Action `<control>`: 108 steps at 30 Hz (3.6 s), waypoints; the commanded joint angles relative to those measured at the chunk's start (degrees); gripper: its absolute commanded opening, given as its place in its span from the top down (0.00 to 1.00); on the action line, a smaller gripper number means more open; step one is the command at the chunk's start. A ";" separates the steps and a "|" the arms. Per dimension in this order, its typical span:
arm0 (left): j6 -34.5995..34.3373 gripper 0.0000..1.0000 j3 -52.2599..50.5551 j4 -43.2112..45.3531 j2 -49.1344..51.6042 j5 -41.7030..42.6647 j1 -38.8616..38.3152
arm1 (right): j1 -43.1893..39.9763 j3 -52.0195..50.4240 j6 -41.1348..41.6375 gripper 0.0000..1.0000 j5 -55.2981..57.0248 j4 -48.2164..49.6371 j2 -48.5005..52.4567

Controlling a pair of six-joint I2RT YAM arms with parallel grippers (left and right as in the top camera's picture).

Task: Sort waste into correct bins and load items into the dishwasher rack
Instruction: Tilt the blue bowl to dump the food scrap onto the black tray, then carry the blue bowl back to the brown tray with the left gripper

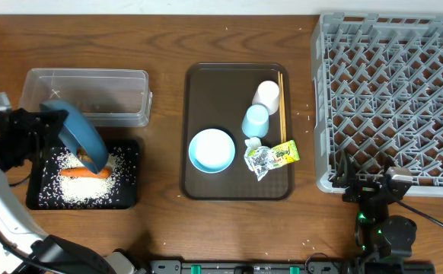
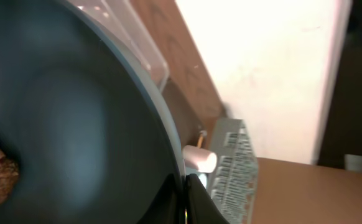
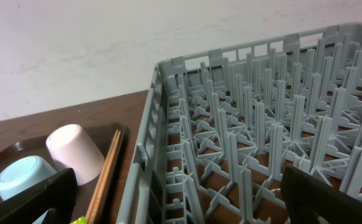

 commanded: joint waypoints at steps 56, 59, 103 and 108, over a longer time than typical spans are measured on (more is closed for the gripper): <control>-2.01 0.94 -3.30 9.20 -16.79 7.04 -15.54 | -0.90 -0.07 -0.20 0.01 -0.42 -0.22 -0.07; -3.43 0.94 -3.30 12.98 -19.85 -4.35 -23.80 | -0.90 -0.07 -0.20 0.01 -0.42 -0.22 -0.07; -0.35 0.75 -3.41 50.34 19.06 -56.02 -72.96 | -0.90 -0.07 -0.20 0.01 -0.42 -0.22 -0.07; -0.35 0.75 -3.37 50.45 17.97 -50.86 -73.02 | -0.90 -0.07 -0.20 0.01 -0.42 -0.22 -0.07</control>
